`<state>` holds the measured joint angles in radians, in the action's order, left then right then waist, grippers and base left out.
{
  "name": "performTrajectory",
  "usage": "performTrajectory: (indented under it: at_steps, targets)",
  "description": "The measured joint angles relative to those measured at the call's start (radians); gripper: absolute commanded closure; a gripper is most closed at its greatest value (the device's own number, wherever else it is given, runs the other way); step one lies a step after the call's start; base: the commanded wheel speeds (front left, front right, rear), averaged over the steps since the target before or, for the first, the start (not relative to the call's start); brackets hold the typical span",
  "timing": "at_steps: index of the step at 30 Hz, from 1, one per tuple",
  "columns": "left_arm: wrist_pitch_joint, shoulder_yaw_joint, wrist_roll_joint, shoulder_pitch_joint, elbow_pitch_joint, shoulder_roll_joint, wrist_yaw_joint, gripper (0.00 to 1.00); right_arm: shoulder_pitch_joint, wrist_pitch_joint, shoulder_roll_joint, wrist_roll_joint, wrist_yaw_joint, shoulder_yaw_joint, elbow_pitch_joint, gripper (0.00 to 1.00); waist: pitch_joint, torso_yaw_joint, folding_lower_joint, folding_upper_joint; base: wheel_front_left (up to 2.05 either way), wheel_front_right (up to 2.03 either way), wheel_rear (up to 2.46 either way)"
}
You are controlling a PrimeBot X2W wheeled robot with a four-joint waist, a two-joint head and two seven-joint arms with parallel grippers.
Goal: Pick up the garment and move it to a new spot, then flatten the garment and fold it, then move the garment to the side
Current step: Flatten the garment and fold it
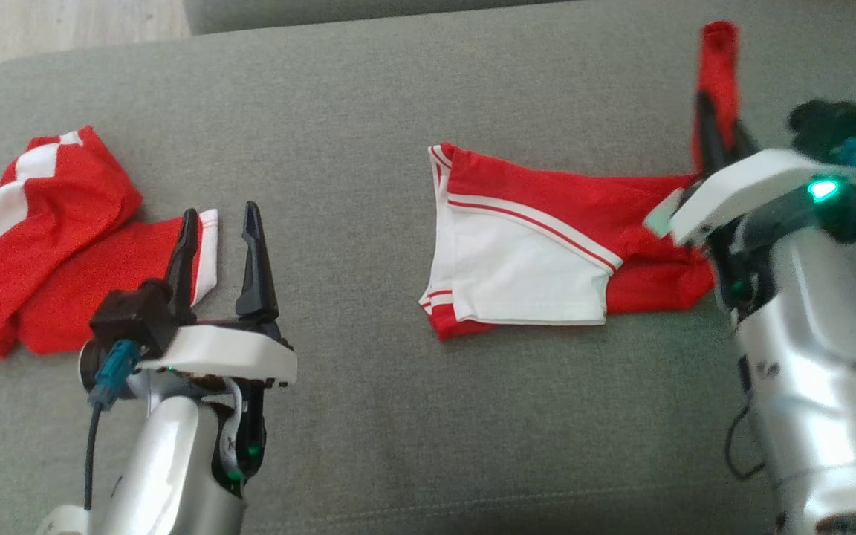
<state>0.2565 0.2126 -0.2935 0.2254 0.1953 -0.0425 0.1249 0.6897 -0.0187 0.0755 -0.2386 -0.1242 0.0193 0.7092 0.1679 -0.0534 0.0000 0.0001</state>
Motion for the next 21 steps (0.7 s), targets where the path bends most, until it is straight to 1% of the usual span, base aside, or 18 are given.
performTrajectory:
  at_steps: [4, 8, 15, 21]
  targets:
    - [0.000, 0.000, -0.005, 0.000, -0.002, 0.000, 0.002, 0.00, -0.091, -0.045, -0.007, -0.066, 0.000, -0.088, -0.099, 1.00, -0.013, 0.016, 0.0000, 0.0000, 0.00, 0.00, 0.00]
    - [0.000, 0.003, -0.010, -0.001, -0.003, 0.000, 0.003, 0.00, -0.145, -0.043, -0.007, -0.167, 0.000, -0.176, -0.130, 1.00, -0.016, 0.040, 0.0000, 0.0000, 0.00, 0.00, 0.00]
    - [0.000, 0.006, -0.011, -0.019, -0.002, 0.000, 0.007, 0.00, -0.149, 0.012, -0.009, -0.296, 0.000, -0.286, -0.089, 1.00, -0.009, 0.087, 0.0000, 0.0000, 0.00, 0.00, 0.00]
    - [0.000, 0.019, -0.020, -0.019, -0.001, 0.000, 0.007, 0.00, -0.147, 0.065, -0.009, -0.367, 0.000, -0.411, -0.033, 1.00, -0.001, 0.122, 0.0000, 0.0000, 0.00, 0.00, 0.00]
